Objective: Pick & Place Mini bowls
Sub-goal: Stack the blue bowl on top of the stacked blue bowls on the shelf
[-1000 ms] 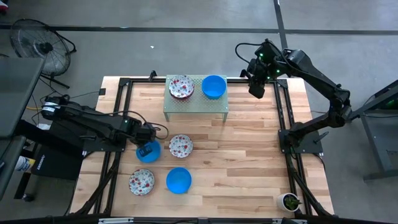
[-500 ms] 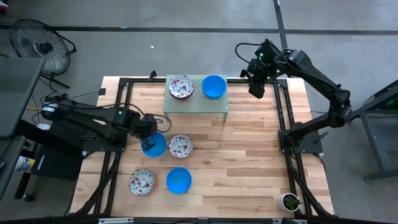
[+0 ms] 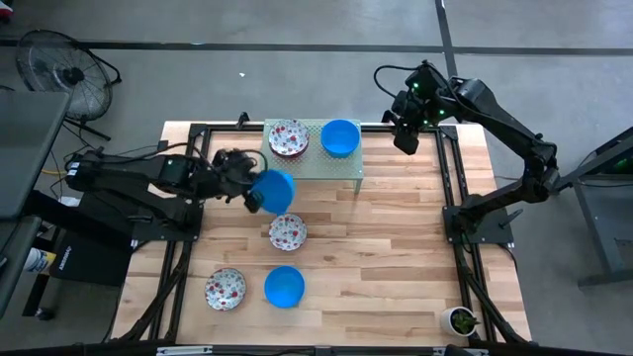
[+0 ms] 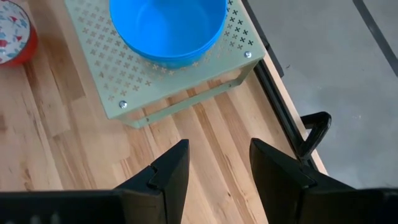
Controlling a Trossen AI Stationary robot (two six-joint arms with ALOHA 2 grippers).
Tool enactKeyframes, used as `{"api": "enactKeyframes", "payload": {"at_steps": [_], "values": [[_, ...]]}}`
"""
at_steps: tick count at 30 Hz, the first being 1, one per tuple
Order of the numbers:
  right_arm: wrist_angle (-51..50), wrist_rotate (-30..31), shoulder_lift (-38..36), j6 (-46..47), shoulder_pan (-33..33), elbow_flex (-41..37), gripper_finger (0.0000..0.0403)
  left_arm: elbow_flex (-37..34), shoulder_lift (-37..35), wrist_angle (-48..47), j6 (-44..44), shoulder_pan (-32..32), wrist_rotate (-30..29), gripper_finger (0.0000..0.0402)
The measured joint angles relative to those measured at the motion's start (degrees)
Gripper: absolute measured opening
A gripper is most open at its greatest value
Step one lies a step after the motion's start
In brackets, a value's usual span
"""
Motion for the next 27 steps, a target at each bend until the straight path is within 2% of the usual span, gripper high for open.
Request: {"api": "enactKeyframes", "payload": {"at_steps": [3,7,12,16,18,21,27], "values": [[-0.04,-0.31,0.0,0.02,0.02,0.0,0.0156,0.0,0.0,5.43,2.79,0.75,-4.15,0.0],[-0.02,-0.31,0.0,0.03,0.02,0.0,0.0156,0.02,1.81,12.75,7.28,5.53,-2.33,0.0],[-0.05,-0.31,0.0,0.33,0.02,0.0,0.0156,0.09,4.14,23.37,14.45,14.41,6.75,0.0],[-0.11,-0.29,0.0,1.85,0.0,0.0,0.0156,1.15,7.77,27.78,16.29,21.44,13.93,0.0],[-0.17,-0.02,0.0,2.87,0.0,0.0,0.0156,2.27,9.76,26.35,17.05,24.28,17.13,0.0],[-0.4,0.67,0.0,3.75,-0.02,0.0,0.0156,6.75,13.8,27.99,18.46,27.92,22.62,0.0],[-1.91,3.68,0.0,5.62,-0.04,0.0,0.0156,19.7,23.67,22.26,24.3,32.56,29.25,0.0]]}}
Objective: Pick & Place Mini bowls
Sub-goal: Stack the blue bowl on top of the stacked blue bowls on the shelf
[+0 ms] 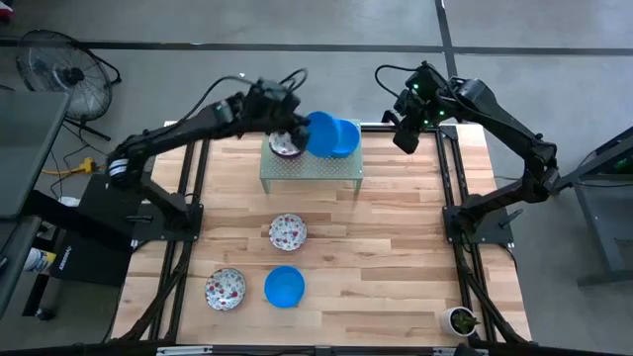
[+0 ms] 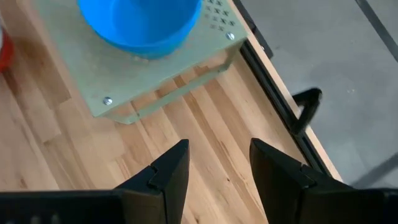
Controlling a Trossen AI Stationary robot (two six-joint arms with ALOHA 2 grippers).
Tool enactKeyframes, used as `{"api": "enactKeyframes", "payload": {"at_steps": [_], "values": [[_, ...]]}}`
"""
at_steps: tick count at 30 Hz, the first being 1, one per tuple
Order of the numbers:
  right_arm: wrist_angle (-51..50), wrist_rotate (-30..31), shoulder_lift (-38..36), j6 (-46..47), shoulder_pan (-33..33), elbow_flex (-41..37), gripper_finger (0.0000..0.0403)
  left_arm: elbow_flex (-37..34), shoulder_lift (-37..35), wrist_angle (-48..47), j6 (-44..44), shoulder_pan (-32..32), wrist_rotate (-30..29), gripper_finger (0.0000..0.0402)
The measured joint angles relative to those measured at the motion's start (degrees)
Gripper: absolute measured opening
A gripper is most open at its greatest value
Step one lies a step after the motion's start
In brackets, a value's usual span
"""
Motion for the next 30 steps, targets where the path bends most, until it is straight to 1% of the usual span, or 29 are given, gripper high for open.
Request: {"api": "enactKeyframes", "payload": {"at_steps": [1,4,6,10,13,14,15,18,19,22,25,28,30], "values": [[-0.41,0.92,0.0,0.59,-0.04,0.0,0.0156,2.77,1.96,-0.88,1.13,0.34,0.82,0.0],[-2.1,3.12,0.0,0.81,-0.45,0.0,0.0156,10.43,7.19,-8.07,5.29,1.98,2.73,0.0],[-3.58,3.78,0.0,0.78,-1.14,0.0,0.0156,16.03,11.1,-9.55,7.35,2.15,3.56,0.0],[-5.02,1.97,-0.04,0.72,-3.49,0.0,0.0156,25.17,17.51,-17.51,11.38,3.74,4.67,0.0],[-5.04,1.26,-0.16,0.71,-5.38,0.0,0.0156,31.46,22.31,-17.39,12.31,4.08,4.85,0.0],[-5.04,1.2,-0.22,0.71,-5.88,0.0,0.0156,32.79,23.15,-20.19,12.54,4.75,4.89,0.0],[-5.06,1.2,-0.29,0.69,-6.21,0.0,0.0156,33.85,23.84,-22.49,13.01,5.3,5.03,0.0],[-5.09,1.14,-0.58,0.65,-6.97,0.0,0.0156,37.3,26.6,-19.68,13.39,5.72,5.31,0.0],[-5.11,1.06,-0.67,0.56,-7.24,0.0,0.0156,37.74,27.2,-20.4,13.22,5.87,5.46,0.0],[-5.11,1.04,-0.74,0.36,-7.54,0.0,0.0156,37.85,28.1,-21.73,12.81,6.84,6.84,0.0],[-5.07,1.1,-0.74,0.24,-7.54,0.0,0.0156,38.55,29.35,-20.03,11.91,6.81,7.0,0.0],[-5.05,1.08,-0.74,0.22,-7.54,0.0,0.0156,37.96,30.37,-23.33,11.4,7.17,7.23,0.0],[-4.92,1.1,-0.74,0.23,-7.54,0.0,0.0156,38.17,31.1,-21.54,10.94,6.82,7.15,0.0]]}}
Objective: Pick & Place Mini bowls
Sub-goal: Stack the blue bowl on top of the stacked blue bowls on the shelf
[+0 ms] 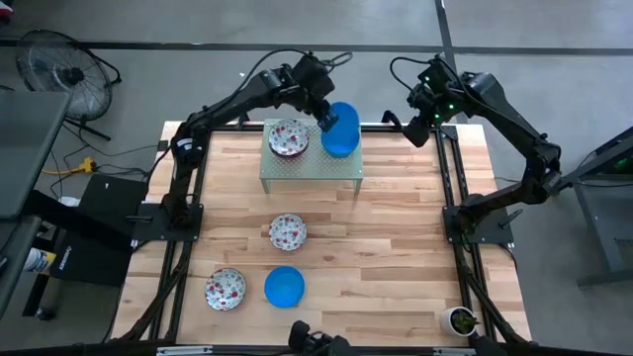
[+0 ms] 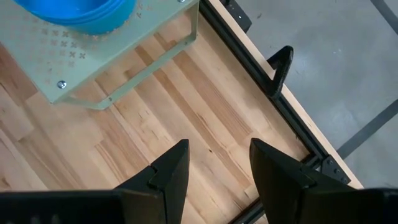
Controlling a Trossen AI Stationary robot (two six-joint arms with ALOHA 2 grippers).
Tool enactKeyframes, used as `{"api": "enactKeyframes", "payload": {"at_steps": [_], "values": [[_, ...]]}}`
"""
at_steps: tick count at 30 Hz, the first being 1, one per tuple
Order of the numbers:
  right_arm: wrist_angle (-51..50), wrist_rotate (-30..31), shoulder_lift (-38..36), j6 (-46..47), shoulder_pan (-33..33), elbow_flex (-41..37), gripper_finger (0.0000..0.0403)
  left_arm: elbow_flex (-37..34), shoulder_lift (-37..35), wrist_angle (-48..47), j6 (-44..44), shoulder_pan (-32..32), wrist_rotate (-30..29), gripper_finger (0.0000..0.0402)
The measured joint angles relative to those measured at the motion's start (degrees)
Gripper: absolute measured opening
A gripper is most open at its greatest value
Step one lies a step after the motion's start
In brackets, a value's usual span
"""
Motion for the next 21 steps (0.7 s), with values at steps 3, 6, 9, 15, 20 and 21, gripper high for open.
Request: {"api": "enactKeyframes", "payload": {"at_steps": [3,6,9,15,20,21], "values": [[0.1,0.23,0.0,-0.02,0.0,0.0,0.0156,0.11,0.61,-1.32,-0.12,-0.36,-0.2,0.0],[0.31,0.22,0.0,-0.02,0.0,0.0,0.0156,-0.13,1.0,-1.72,-0.1,-0.45,-0.28,0.0],[0.34,0.14,0.0,-0.02,0.0,0.0,0.0156,0.04,0.68,-1.34,-0.05,-0.42,-0.91,0.0],[0.35,0.08,0.0,-0.02,0.0,0.0,0.0156,-0.02,0.72,-1.87,-0.03,-0.4,-1.44,0.0],[0.37,0.01,0.0,-0.03,0.0,0.0,0.0156,-0.02,0.72,-2.83,0.06,-0.4,-0.3,0.0001],[0.36,-0.02,0.0,-0.03,0.02,0.0,0.0156,-0.02,0.72,-3.31,0.06,-0.4,-0.19,0.0001]]}}
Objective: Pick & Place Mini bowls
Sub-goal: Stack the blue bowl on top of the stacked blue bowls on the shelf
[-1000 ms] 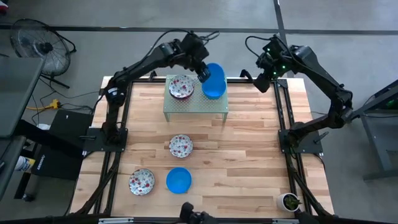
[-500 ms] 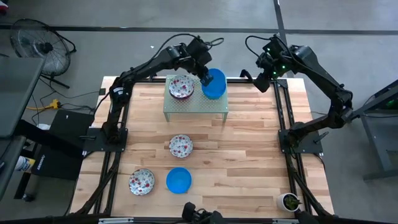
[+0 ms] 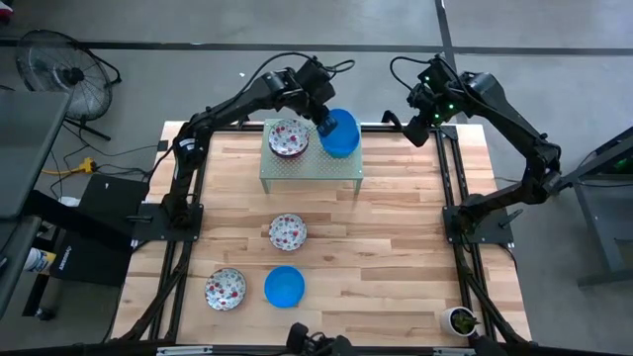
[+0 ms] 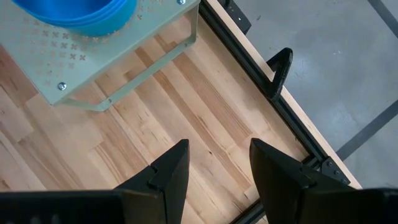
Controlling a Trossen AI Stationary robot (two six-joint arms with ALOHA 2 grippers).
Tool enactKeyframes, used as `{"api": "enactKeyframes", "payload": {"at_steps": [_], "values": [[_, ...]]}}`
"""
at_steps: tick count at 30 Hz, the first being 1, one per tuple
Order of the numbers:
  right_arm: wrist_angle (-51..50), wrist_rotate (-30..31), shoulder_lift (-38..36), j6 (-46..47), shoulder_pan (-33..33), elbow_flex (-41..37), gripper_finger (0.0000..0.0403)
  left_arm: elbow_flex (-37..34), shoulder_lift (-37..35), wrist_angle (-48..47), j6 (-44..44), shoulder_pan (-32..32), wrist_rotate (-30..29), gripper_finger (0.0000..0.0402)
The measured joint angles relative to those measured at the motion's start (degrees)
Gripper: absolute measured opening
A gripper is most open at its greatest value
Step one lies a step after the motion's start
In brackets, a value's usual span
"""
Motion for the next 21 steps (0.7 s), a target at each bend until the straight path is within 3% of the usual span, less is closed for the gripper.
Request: {"api": "enactKeyframes", "payload": {"at_steps": [5,16,21], "values": [[0.02,-0.13,0.0,-0.01,0.0,0.0,0.0156,0.0,0.0,-0.72,0.0,0.0,0.0,0.0013],[0.02,-0.23,0.0,-0.73,0.0,0.0,0.0156,0.0,0.0,0.89,1.15,0.0,-0.21,0.012],[0.17,-0.94,0.0,-1.1,0.0,0.0,0.0156,0.33,0.0,3.27,1.82,0.0,-0.78,0.013]]}}
